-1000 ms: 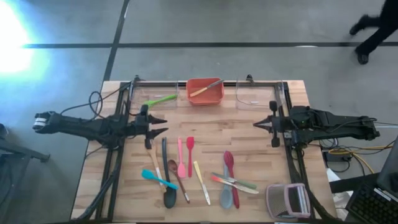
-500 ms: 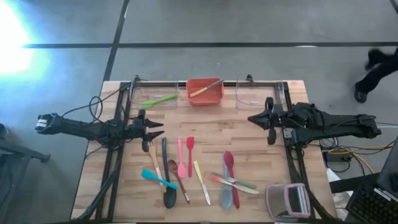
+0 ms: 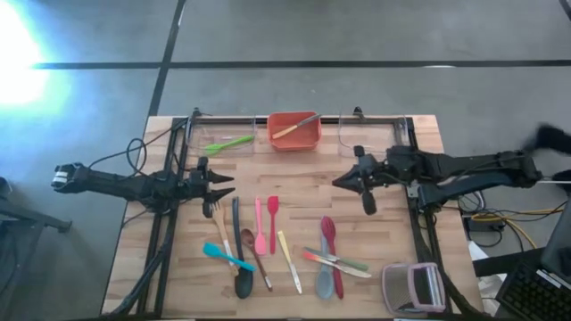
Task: Pick & Place Kitchen Items
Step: Put the wooden serving spoon into the right transparent bin
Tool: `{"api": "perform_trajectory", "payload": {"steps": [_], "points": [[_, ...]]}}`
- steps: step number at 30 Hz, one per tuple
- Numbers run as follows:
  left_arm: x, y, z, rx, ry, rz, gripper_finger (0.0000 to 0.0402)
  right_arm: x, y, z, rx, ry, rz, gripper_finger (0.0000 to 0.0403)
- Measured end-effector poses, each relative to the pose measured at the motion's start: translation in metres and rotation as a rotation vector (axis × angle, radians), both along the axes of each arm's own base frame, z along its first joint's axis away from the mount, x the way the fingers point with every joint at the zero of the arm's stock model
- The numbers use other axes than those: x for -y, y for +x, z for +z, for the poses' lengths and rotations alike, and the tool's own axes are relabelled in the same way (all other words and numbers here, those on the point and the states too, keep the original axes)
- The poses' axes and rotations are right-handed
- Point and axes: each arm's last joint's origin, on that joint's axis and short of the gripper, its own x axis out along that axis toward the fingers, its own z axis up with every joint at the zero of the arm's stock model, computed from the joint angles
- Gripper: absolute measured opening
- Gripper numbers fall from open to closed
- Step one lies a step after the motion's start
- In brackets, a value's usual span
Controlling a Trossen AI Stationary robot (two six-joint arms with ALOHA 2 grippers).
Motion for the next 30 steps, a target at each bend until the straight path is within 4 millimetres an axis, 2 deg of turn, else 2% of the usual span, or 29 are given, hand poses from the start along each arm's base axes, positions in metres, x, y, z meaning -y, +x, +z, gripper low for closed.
{"api": "perform_trajectory", "payload": {"steps": [5,8,11,17,27,30], "points": [[0.000,0.000,0.002,0.028,-0.051,0.002,0.0159,-0.004,0.011,0.005,-0.126,-0.011,0.011,0.0008],[0.001,0.000,0.012,0.020,-0.047,-0.045,0.0159,-0.005,0.015,0.004,-0.173,-0.004,0.004,0.0008],[0.004,0.001,0.021,-0.041,-0.029,-0.126,0.0159,-0.004,0.017,0.000,-0.193,-0.001,-0.021,0.0008],[0.007,0.010,0.033,-0.220,0.033,-0.164,0.0159,-0.004,0.014,-0.013,-0.231,0.008,-0.053,0.0008],[0.028,0.055,0.059,-0.506,0.147,-0.330,0.0158,-0.003,0.007,-0.014,-0.223,0.017,-0.061,0.0008],[0.038,0.074,0.076,-0.563,0.162,-0.365,0.0158,-0.003,0.006,-0.013,-0.219,0.018,-0.061,0.0008]]}}
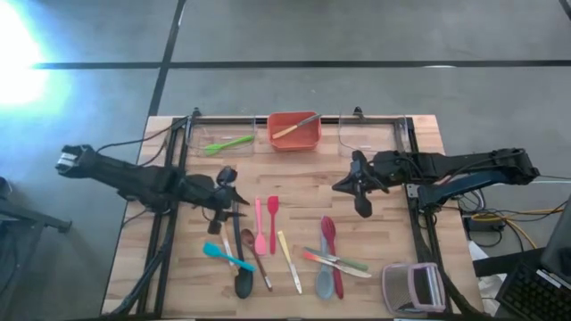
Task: Pick & Place Kitchen Items
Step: Put the wooden serving spoon into the right transparent bin
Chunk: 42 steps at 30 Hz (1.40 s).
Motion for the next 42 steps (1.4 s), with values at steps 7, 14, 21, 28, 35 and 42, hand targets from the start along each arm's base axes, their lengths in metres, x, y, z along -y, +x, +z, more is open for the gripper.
{"api": "perform_trajectory", "payload": {"steps": [7,14,21,28,35,42], "points": [[0.024,0.031,0.011,-0.201,0.075,-0.046,0.0158,0.000,-0.001,0.001,0.004,-0.002,0.002,0.0008],[0.029,0.041,0.005,-0.416,0.172,-0.002,0.0158,0.000,-0.001,0.000,-0.004,-0.003,0.002,0.0008],[0.040,0.057,-0.012,-0.489,0.219,-0.067,0.0158,0.000,-0.001,0.000,-0.003,-0.006,0.003,0.0008],[0.057,0.070,-0.032,-0.555,0.247,-0.113,0.0158,0.000,-0.001,0.000,-0.003,-0.006,0.003,0.0008],[0.076,0.085,-0.045,-0.597,0.293,-0.176,0.0158,0.000,-0.001,0.000,-0.002,-0.007,0.003,0.0008],[0.091,0.102,-0.044,-0.599,0.251,-0.252,0.0158,0.000,-0.001,0.000,-0.002,-0.007,0.004,0.0008]]}}
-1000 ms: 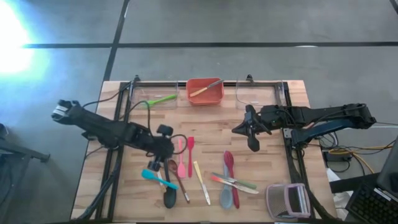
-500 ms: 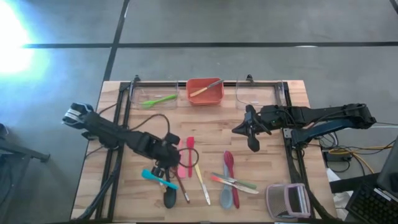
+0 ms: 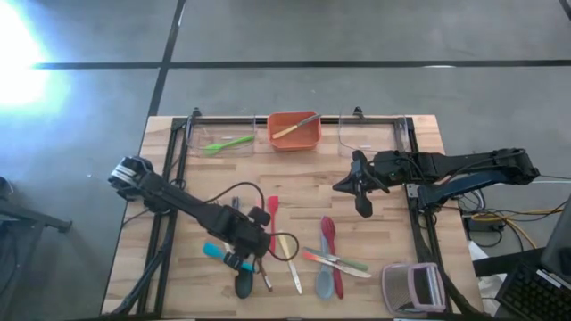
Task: Pick & Place Kitchen Items
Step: Put the wooden serving spoon into the right transparent bin
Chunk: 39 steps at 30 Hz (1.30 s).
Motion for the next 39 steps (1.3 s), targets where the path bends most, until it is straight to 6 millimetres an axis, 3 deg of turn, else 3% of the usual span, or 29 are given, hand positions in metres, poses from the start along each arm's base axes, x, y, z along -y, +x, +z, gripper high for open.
{"api": "perform_trajectory", "payload": {"steps": [16,31,39], "points": [[0.019,0.003,-0.015,-0.027,0.080,-0.224,0.0158,0.000,0.000,0.000,0.002,-0.003,0.002,0.0008],[-0.005,0.000,-0.026,-0.142,0.080,-0.088,0.0158,0.000,0.001,0.002,0.022,-0.002,0.002,0.0008],[0.000,0.004,-0.024,-0.086,0.059,-0.147,0.0158,0.000,0.001,0.002,0.022,-0.008,0.005,0.0008]]}}
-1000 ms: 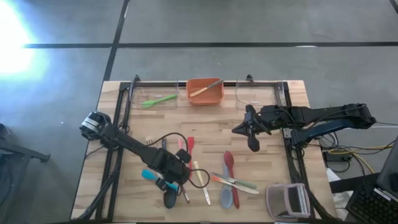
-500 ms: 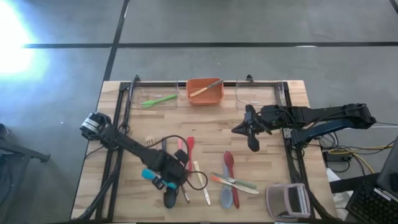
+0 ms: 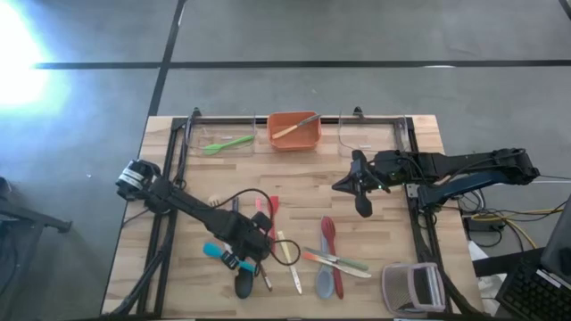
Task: Pick & Place Kitchen Items
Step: Put the wooden serving spoon into the right transparent bin
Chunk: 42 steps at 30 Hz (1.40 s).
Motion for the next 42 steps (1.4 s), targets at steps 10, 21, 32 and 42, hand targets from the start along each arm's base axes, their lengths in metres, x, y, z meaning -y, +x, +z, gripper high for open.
{"api": "perform_trajectory", "payload": {"steps": [10,21,32,42], "points": [[0.003,0.003,0.001,0.038,-0.019,-0.072,0.0158,0.000,0.000,0.000,0.000,-0.001,0.000,0.0008],[0.022,0.006,-0.025,-0.015,-0.002,-0.227,0.0142,0.000,0.000,0.000,0.000,-0.007,0.004,0.0008],[0.026,0.012,-0.036,-0.023,-0.013,-0.238,0.0124,0.000,0.000,0.000,0.000,-0.008,0.004,0.0008],[0.028,0.015,-0.048,-0.048,-0.007,-0.263,0.0124,0.000,0.000,0.000,-0.001,-0.008,0.004,0.0008]]}}
